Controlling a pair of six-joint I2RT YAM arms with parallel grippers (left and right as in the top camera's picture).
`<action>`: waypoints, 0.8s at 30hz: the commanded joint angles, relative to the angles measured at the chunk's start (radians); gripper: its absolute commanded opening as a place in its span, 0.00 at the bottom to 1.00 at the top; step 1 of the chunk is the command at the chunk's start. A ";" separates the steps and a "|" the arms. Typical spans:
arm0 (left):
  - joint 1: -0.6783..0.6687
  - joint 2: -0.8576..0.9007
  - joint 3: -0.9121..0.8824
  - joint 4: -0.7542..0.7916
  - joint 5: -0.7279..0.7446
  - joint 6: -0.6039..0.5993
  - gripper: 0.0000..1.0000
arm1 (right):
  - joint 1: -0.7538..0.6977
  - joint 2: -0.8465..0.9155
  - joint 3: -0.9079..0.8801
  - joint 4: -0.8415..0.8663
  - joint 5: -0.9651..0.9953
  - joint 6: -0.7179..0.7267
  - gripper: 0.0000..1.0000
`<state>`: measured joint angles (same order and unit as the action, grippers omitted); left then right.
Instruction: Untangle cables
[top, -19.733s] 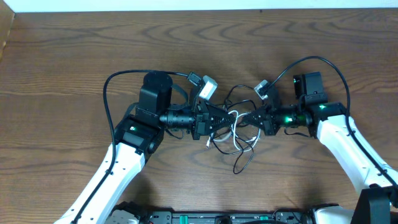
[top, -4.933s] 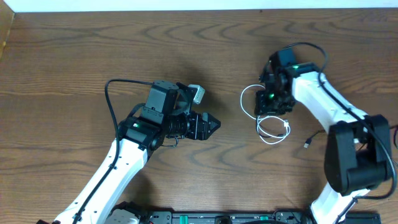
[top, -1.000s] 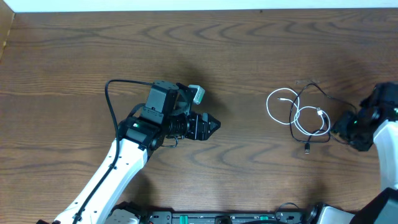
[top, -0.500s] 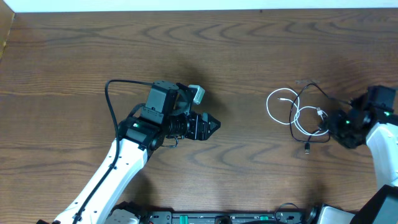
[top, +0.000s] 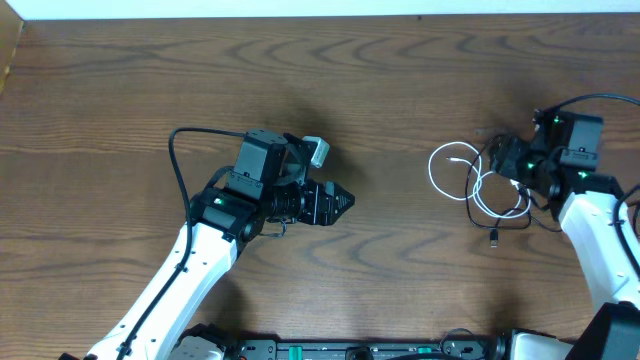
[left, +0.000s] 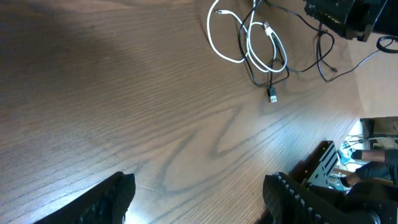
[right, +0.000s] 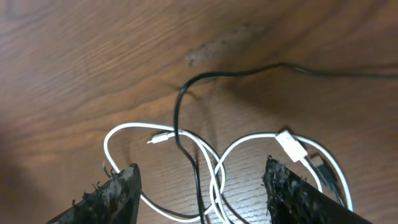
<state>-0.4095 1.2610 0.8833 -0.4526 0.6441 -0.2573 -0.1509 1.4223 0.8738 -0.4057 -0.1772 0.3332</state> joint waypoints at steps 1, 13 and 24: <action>-0.002 0.007 0.015 -0.003 -0.009 0.013 0.71 | 0.021 0.030 -0.002 0.013 0.080 0.239 0.60; -0.002 0.007 0.015 -0.004 -0.009 0.013 0.71 | 0.087 0.291 -0.002 0.368 0.063 0.351 0.57; -0.002 0.007 0.015 -0.004 -0.009 0.013 0.71 | 0.080 0.319 0.002 0.526 -0.228 0.307 0.01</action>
<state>-0.4095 1.2613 0.8833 -0.4534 0.6441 -0.2573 -0.0616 1.7840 0.8711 0.1177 -0.2695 0.6708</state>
